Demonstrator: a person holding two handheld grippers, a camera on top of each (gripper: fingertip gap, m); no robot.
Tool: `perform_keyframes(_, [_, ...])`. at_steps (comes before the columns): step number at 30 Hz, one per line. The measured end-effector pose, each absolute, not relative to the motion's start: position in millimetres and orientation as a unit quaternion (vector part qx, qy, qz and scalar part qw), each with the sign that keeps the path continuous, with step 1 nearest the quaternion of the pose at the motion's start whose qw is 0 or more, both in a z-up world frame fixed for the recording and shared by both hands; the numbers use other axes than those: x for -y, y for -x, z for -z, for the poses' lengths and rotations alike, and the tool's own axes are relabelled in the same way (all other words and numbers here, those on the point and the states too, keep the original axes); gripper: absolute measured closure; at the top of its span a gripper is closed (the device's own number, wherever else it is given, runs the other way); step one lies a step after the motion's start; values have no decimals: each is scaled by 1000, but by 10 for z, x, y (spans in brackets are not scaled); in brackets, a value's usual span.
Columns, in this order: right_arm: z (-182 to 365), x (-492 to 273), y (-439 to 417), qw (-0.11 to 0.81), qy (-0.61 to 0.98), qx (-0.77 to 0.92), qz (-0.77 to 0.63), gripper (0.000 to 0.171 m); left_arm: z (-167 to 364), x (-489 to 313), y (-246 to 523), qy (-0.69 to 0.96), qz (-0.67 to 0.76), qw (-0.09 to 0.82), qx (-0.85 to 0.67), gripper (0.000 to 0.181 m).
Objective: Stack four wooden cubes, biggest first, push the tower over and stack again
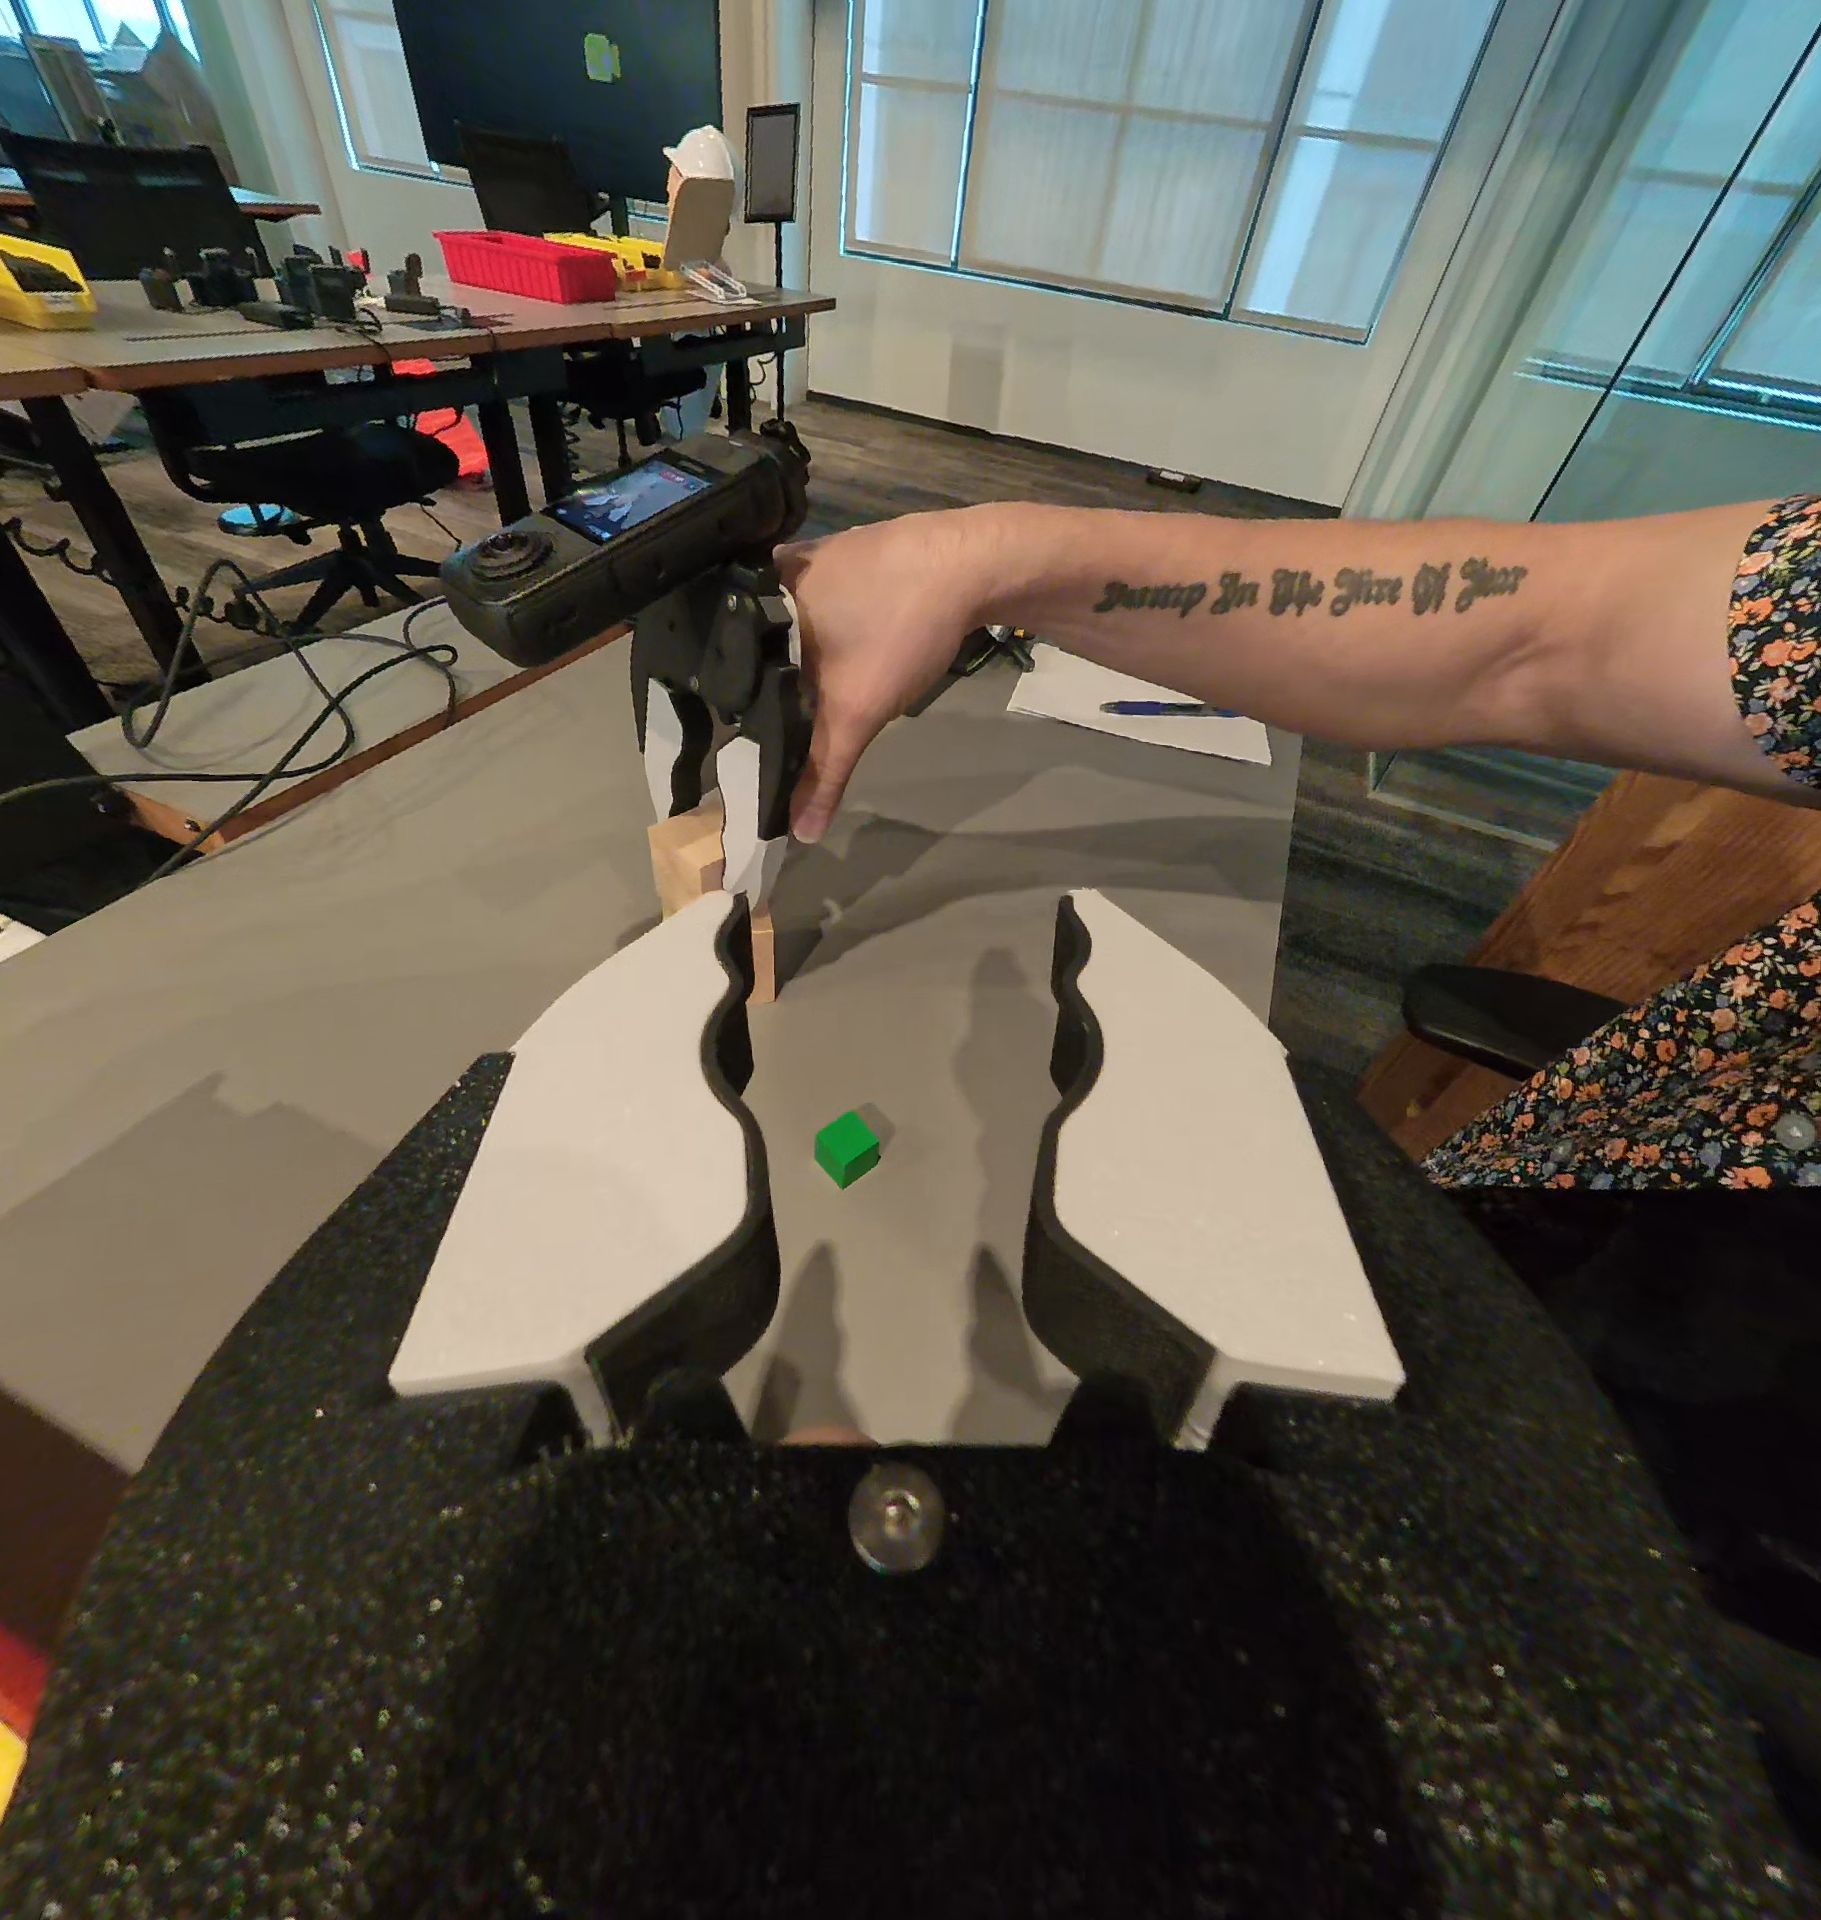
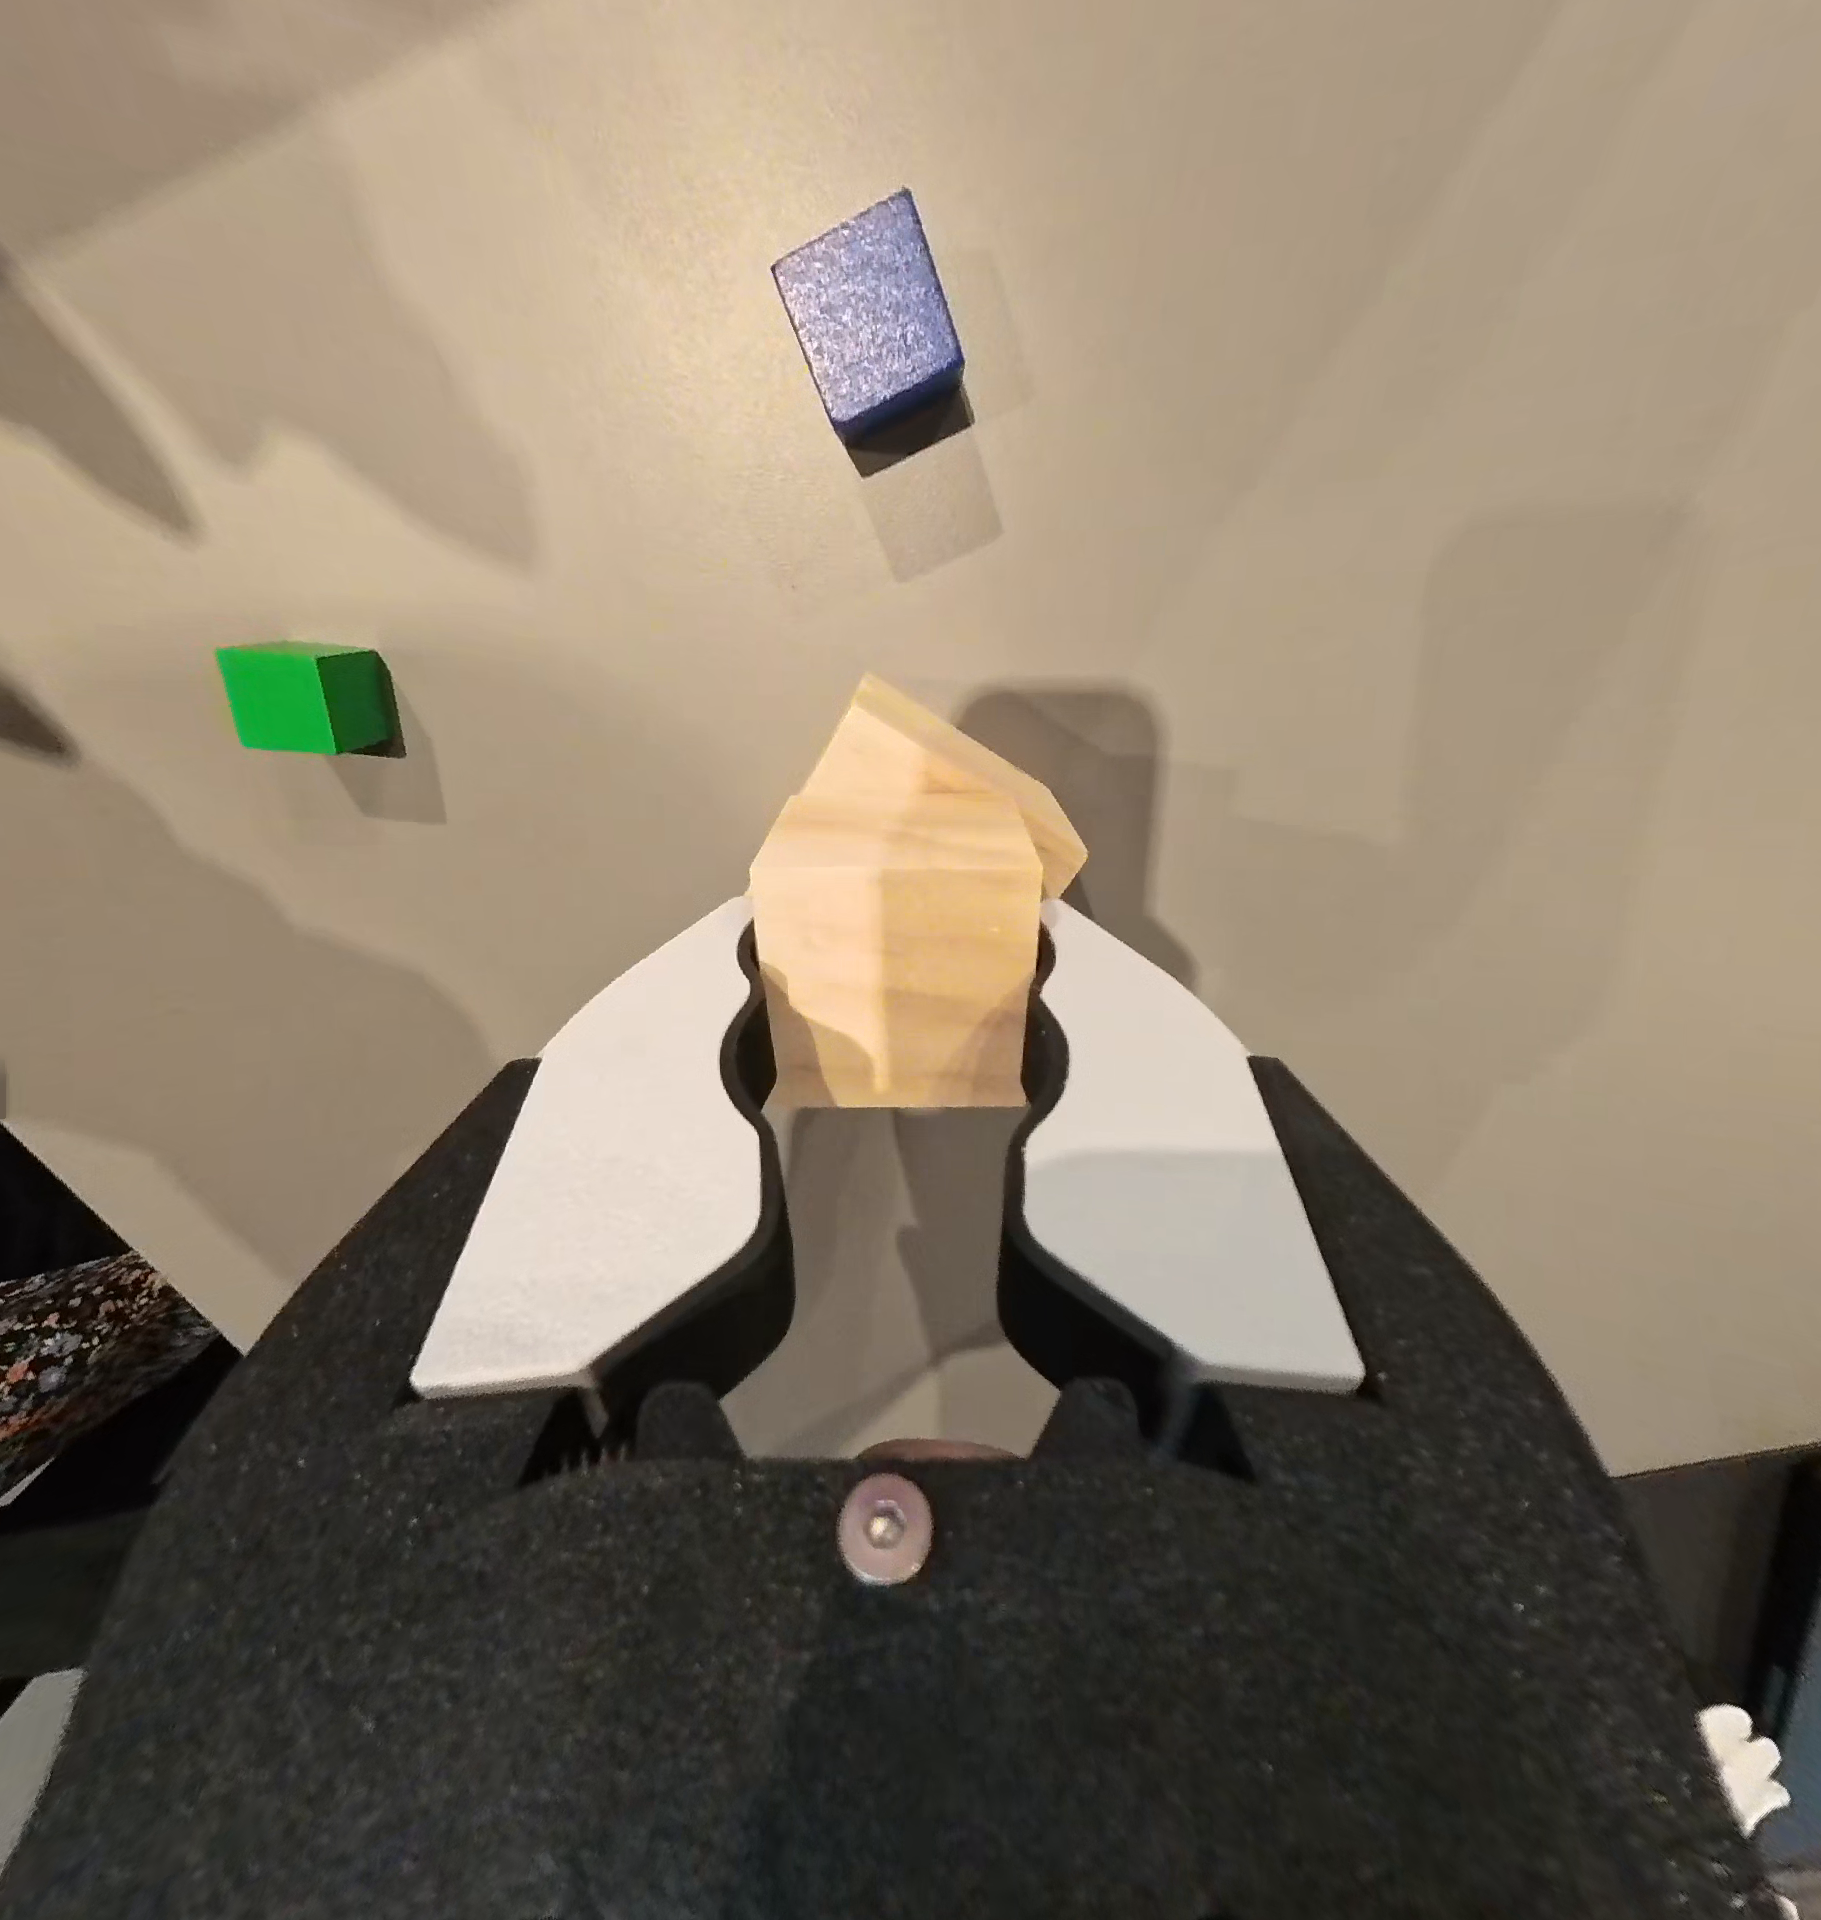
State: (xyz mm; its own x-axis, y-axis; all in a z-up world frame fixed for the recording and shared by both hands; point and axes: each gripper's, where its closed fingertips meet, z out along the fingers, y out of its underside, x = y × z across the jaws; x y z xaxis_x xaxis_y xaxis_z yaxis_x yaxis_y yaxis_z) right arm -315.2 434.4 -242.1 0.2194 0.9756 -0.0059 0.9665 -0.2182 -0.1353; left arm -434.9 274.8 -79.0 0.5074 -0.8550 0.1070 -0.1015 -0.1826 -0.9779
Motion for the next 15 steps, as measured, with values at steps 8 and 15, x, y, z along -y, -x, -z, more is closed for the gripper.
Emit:
perform_keyframes(8, [2450,-4320,3144,43,778,625,-49,126,807,-2747,4338,685,353,532,-352,126])
perform_keyframes(15, [2442,-4314,3152,44,774,630,-51,123,798,-2735,4341,685,352,531,-352,127])
